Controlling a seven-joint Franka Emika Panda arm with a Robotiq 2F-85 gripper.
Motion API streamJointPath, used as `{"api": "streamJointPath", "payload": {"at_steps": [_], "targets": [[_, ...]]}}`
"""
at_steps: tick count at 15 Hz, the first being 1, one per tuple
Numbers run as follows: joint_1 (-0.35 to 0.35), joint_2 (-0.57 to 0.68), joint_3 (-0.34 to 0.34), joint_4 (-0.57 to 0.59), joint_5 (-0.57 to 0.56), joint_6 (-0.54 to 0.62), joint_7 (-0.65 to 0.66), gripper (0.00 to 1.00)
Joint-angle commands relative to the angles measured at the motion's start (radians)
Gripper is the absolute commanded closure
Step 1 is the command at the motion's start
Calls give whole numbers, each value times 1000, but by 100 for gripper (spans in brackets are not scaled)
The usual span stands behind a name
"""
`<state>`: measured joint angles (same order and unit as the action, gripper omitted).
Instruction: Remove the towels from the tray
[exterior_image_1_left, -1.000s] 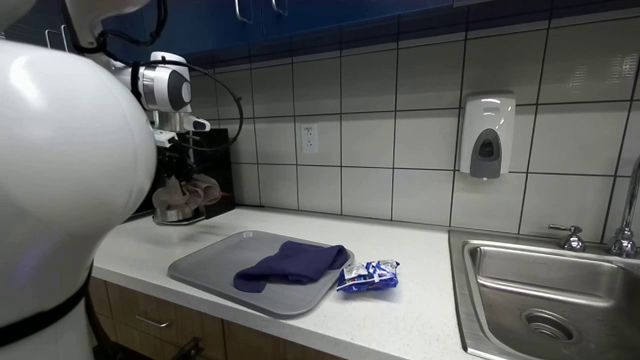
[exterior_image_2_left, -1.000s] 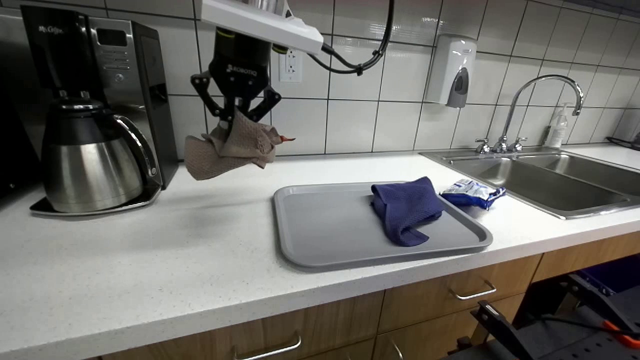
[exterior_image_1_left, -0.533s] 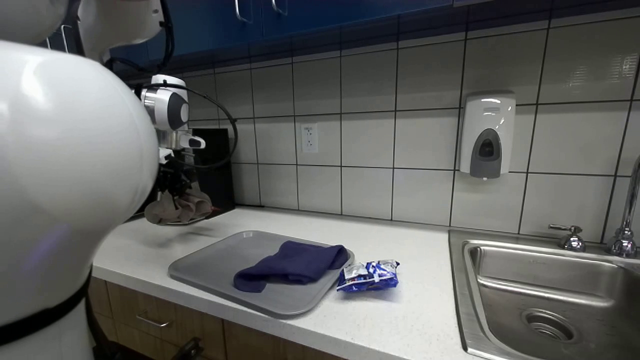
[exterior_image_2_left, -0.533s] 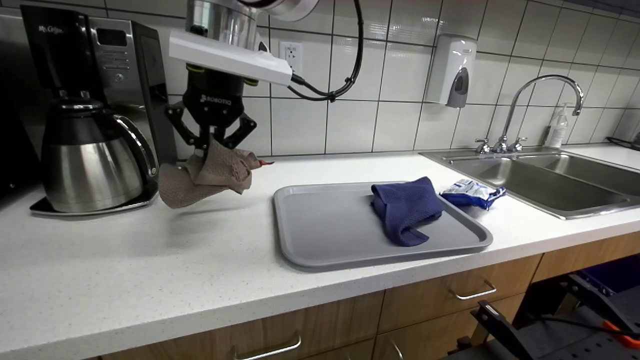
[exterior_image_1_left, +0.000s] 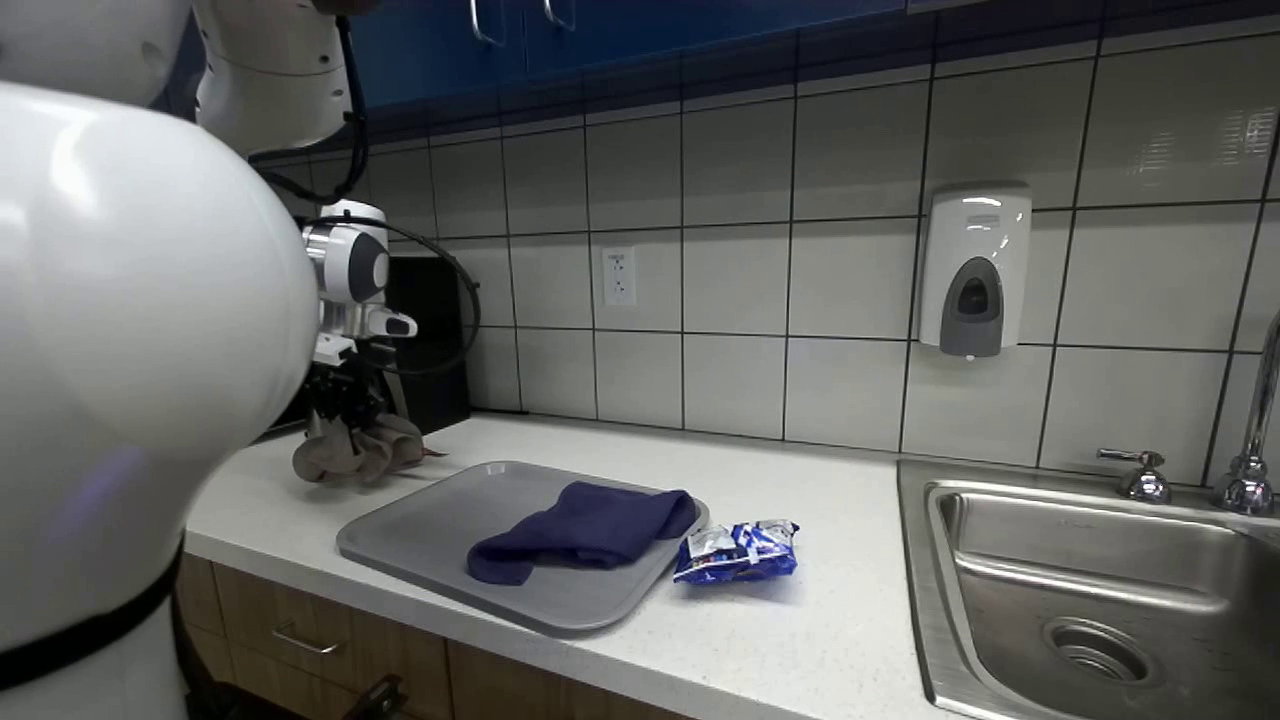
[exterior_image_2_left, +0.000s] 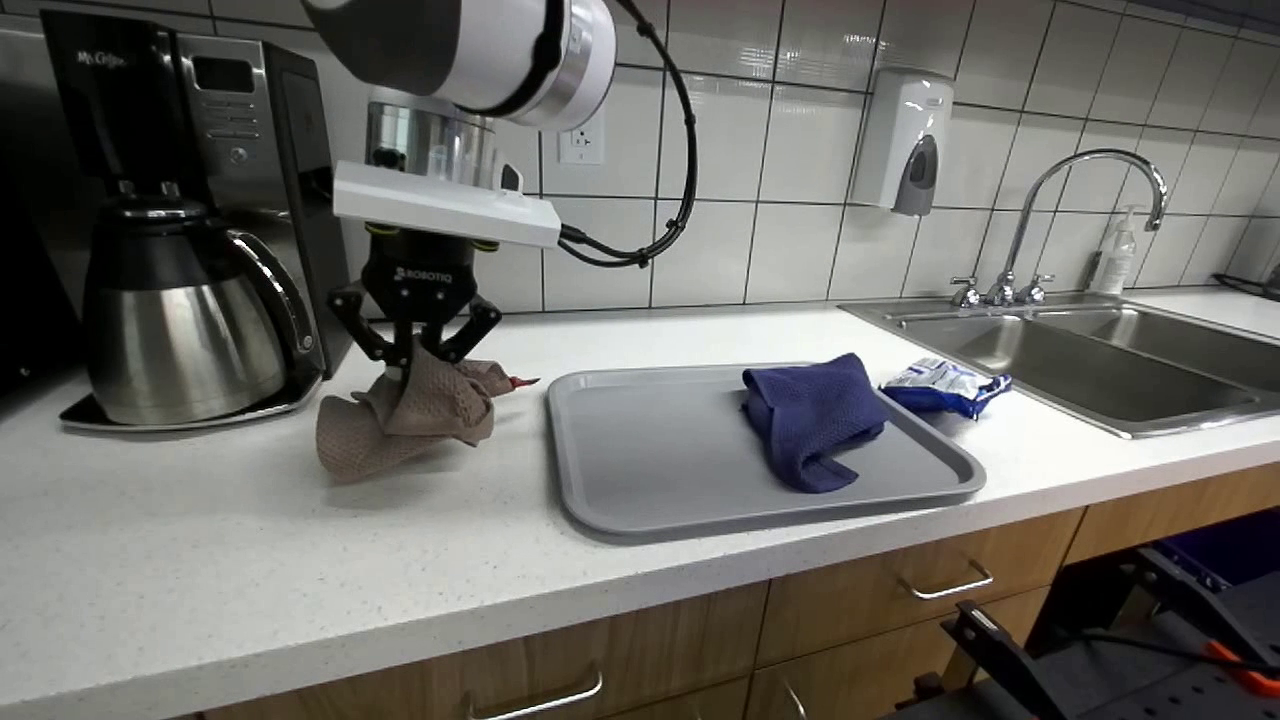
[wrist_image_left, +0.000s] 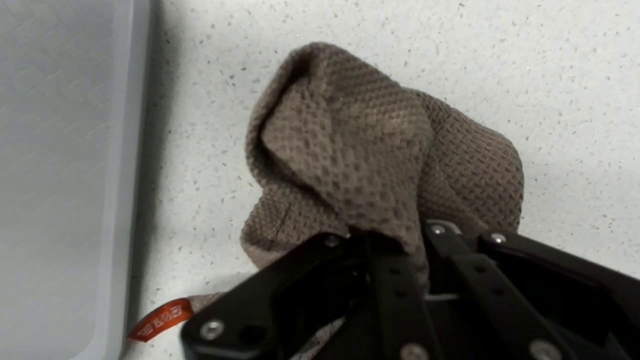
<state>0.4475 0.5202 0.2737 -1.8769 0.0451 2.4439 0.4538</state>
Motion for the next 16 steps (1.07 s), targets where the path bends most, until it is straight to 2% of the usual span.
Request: {"api": "streamJointPath", "payload": {"at_steps": [1,4,5,6,9,14,15,16], "targets": [[14,39,-16,56,15,-38,-27,98],[16,55,-18,63,15,-38,-32,98],[17,58,-17,65,16,-40,-31,78],[18,57,-18,66,15,-43,-31,67],[20,38,-18,67,15,-51,-28,47],[12,-19,-24,64,17,-68,-21,8],[10,-36,-28,57,16,-70,-18,2],[7,-54,-31,46,17,-70,-14,0]]}}
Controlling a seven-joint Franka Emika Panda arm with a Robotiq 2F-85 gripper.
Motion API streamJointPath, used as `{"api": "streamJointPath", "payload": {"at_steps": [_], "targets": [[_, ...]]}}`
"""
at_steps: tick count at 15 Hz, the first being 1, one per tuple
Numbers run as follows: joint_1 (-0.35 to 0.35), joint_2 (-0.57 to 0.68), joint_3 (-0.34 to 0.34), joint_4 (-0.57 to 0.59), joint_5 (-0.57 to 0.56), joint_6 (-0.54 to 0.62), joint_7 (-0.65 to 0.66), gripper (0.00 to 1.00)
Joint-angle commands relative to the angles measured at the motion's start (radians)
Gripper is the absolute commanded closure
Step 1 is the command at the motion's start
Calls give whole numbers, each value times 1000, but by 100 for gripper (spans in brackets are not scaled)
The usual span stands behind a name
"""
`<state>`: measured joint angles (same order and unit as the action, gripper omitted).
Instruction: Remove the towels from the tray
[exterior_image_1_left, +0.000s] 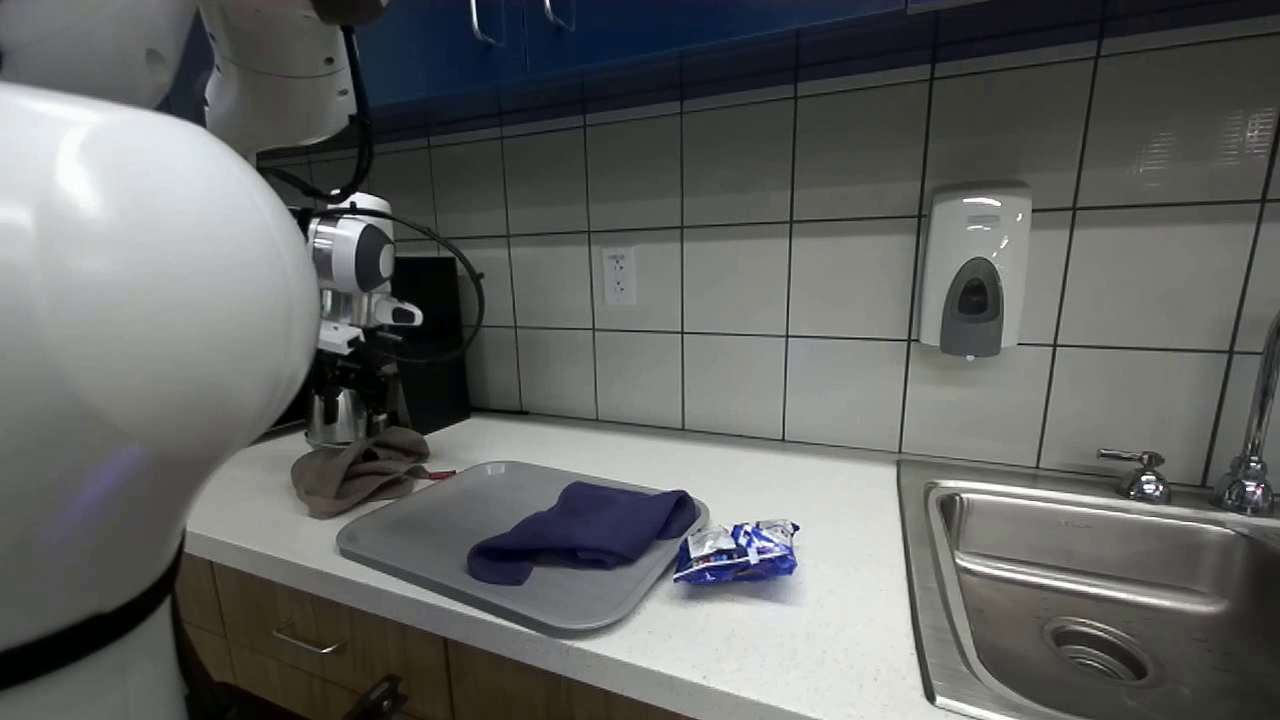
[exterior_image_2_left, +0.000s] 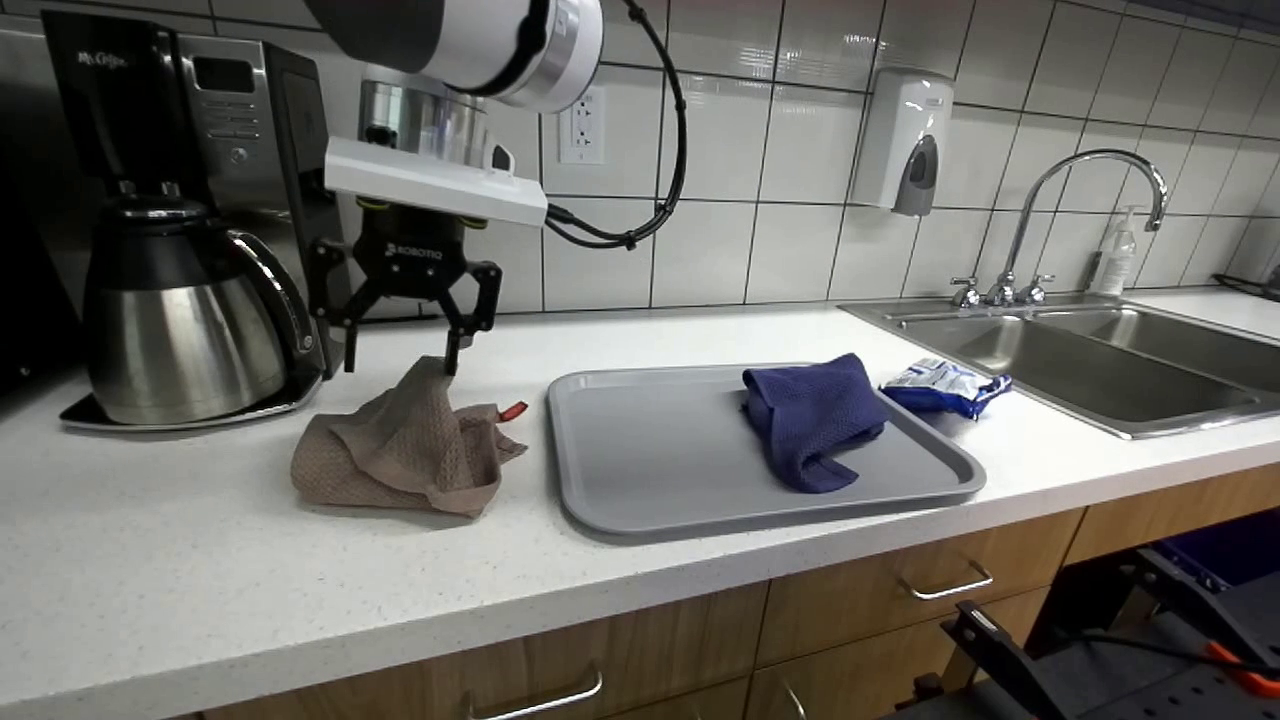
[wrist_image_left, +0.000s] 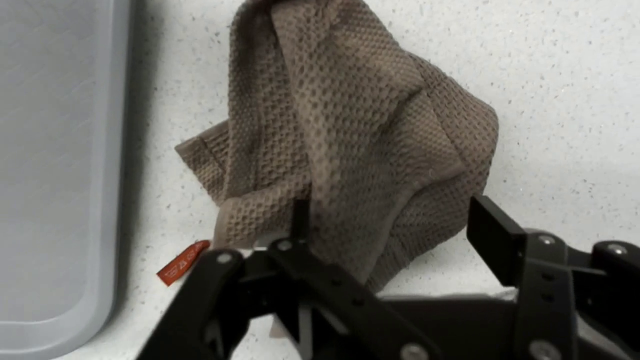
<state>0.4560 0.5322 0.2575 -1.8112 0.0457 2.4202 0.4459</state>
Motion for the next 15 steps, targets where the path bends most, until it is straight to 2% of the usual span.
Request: {"api": "streamJointPath", "payload": {"at_steps": [1,6,15], "targets": [[-5,-87,-19,-34,17,-49,-3,0],[-29,-190,-41,-116,15,-60,6,0],[-123,-412,-50,-353,51,-44,-28,0]]}}
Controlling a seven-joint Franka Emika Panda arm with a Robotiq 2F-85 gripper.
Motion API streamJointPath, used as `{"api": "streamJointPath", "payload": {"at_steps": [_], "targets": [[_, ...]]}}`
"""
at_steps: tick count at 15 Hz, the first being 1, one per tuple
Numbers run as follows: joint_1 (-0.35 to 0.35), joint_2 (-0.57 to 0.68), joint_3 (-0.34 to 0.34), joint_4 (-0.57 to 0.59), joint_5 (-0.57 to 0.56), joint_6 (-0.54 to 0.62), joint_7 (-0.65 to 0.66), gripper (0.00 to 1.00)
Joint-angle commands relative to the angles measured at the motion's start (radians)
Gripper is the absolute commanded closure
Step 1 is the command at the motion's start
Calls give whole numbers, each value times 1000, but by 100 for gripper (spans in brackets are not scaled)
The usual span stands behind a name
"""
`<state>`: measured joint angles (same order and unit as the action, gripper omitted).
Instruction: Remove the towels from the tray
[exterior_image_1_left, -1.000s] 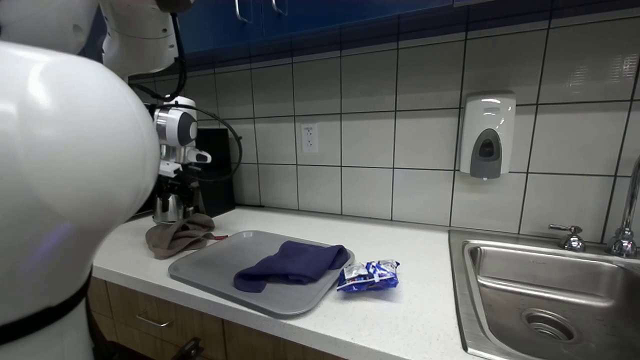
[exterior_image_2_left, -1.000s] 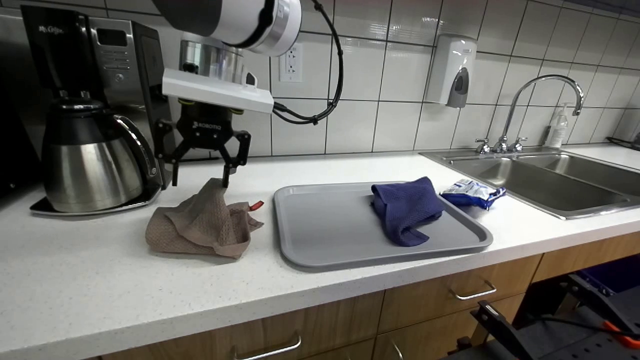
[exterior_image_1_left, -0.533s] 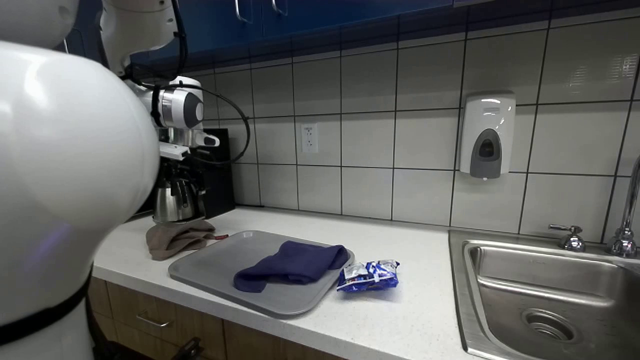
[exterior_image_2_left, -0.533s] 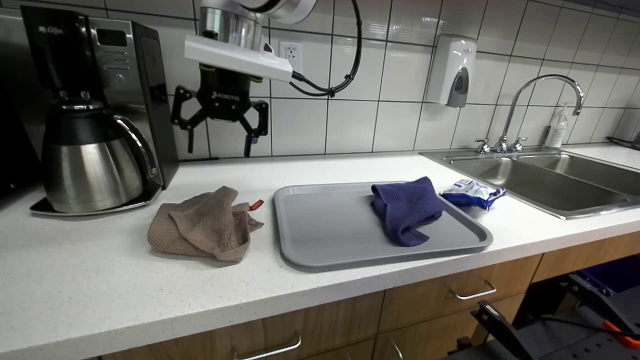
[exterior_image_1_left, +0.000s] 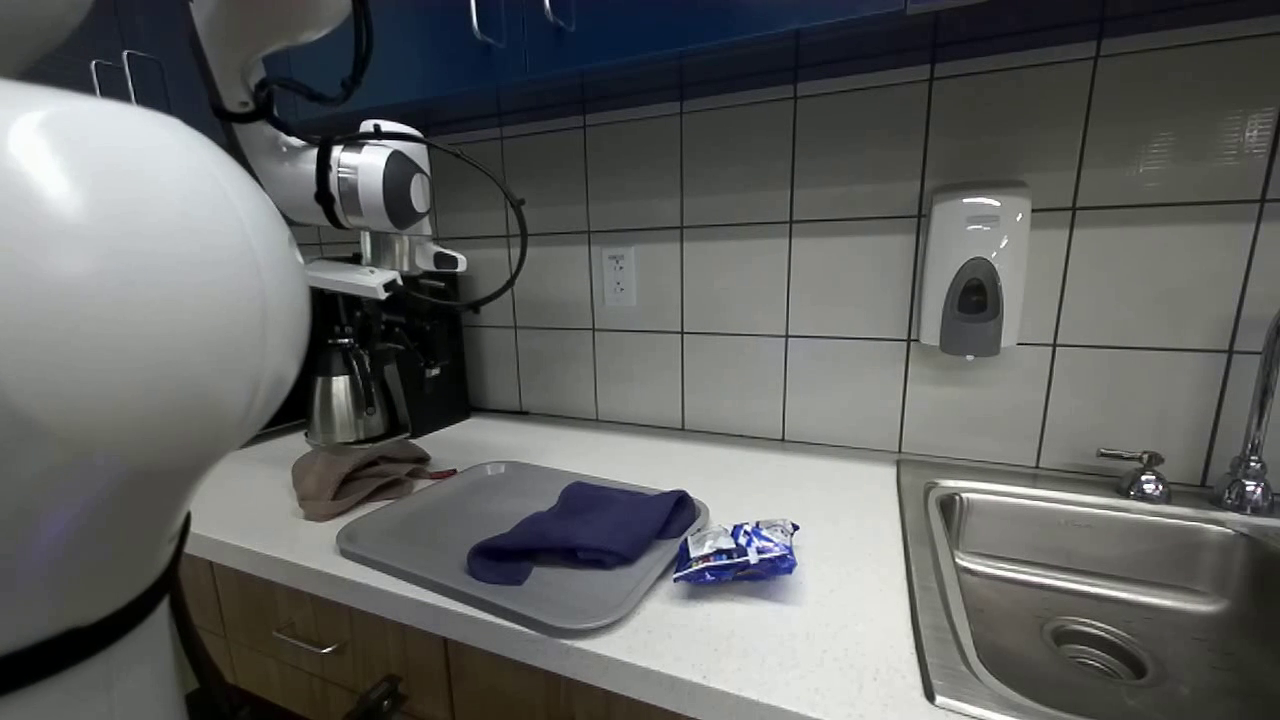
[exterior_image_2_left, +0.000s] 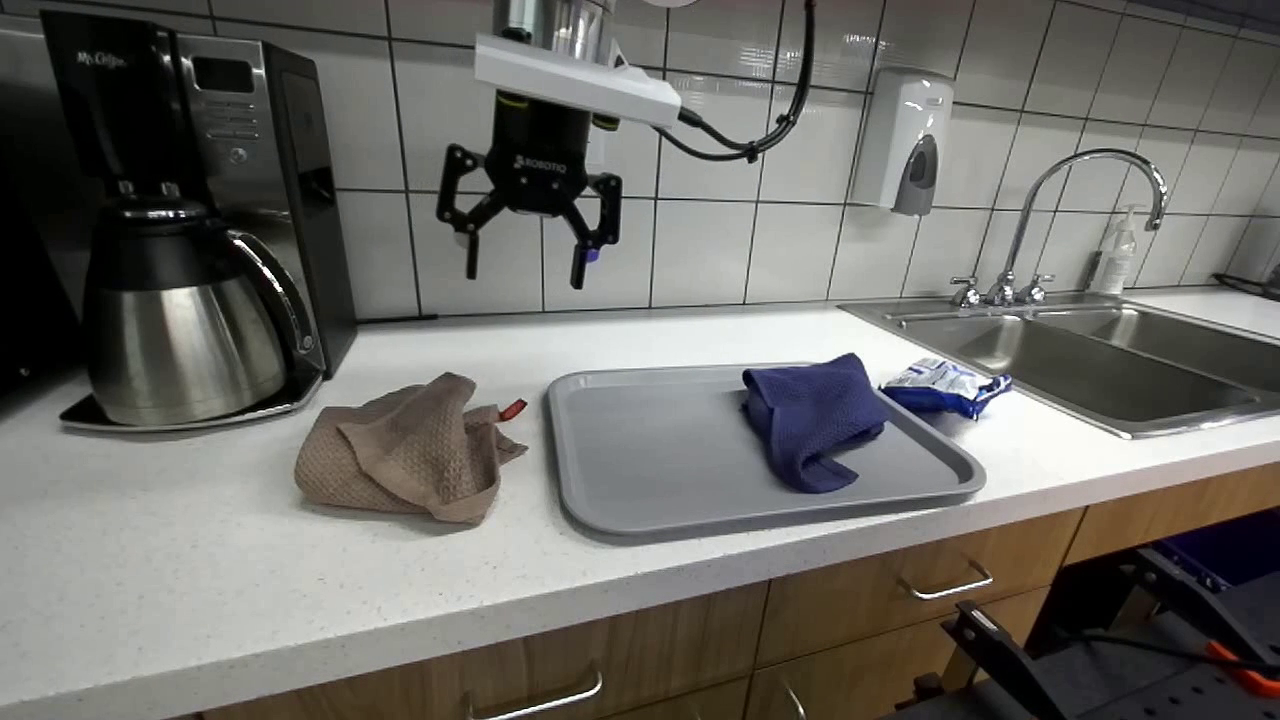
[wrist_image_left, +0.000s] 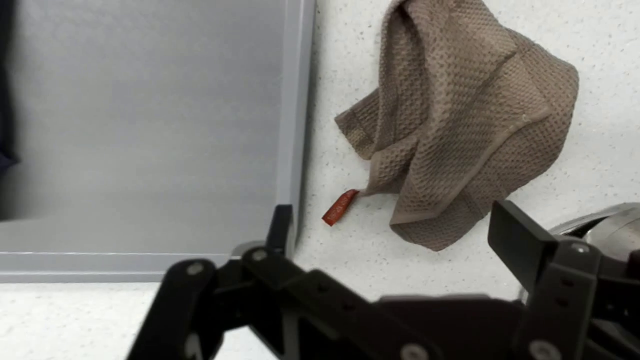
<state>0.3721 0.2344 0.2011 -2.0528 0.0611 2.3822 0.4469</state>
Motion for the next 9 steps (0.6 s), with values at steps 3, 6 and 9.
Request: {"api": "streamJointPath", "payload": {"at_steps": [3,6,9], "targets": [[-75,-193,5,-205,67,1,-62,0],[-109,-262,-3,-292,102,5,-107,0],[-142,-318,-21,-363,126,3,-155,0]]}}
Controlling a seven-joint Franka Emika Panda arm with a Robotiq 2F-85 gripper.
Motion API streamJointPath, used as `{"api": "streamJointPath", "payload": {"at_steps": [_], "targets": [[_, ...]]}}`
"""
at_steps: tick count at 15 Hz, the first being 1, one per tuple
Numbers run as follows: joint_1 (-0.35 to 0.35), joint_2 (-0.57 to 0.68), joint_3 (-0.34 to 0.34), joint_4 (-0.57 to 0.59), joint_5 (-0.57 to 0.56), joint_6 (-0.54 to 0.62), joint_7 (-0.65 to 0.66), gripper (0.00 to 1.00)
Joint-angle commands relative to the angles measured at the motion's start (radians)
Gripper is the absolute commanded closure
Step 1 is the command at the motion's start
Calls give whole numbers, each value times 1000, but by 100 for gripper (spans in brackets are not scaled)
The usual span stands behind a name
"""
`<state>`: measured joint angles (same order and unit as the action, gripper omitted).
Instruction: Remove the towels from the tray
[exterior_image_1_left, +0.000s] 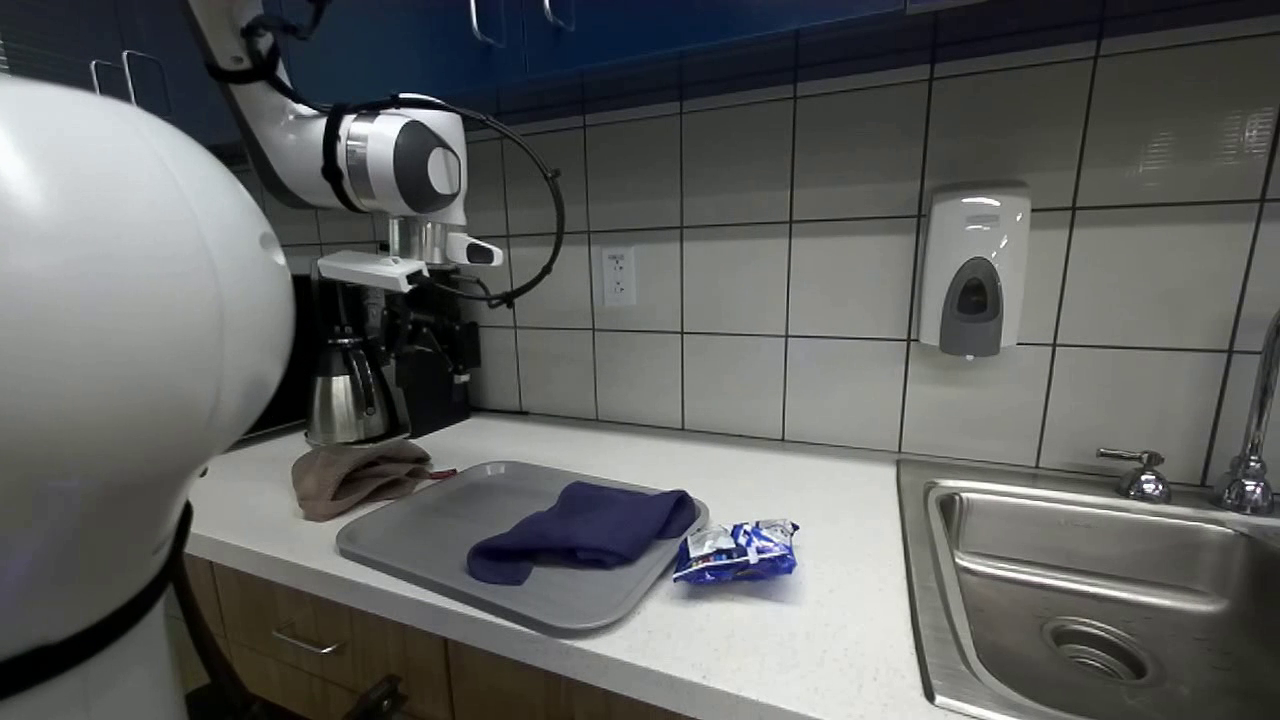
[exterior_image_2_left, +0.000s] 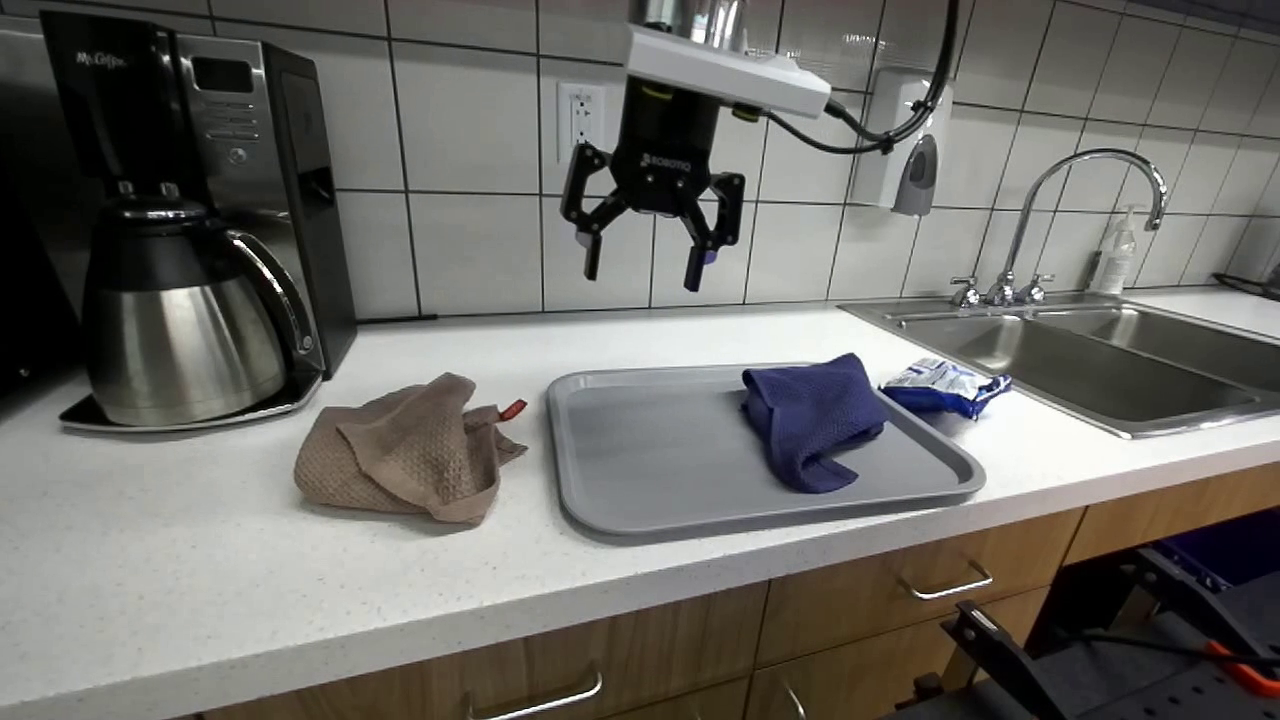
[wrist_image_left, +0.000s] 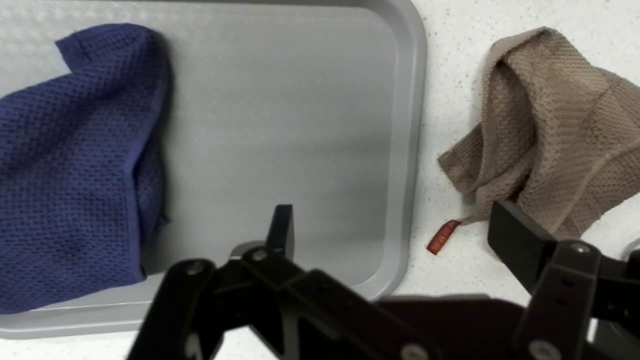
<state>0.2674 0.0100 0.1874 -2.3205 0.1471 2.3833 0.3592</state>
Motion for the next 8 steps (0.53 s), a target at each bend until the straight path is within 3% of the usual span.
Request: {"api": "streamJointPath", "payload": {"at_steps": [1,8], "targets": [[-47,-109,-14,-115,47,1,-83,0],[-122,-185,-93,-221,52,1,-215,0]]}}
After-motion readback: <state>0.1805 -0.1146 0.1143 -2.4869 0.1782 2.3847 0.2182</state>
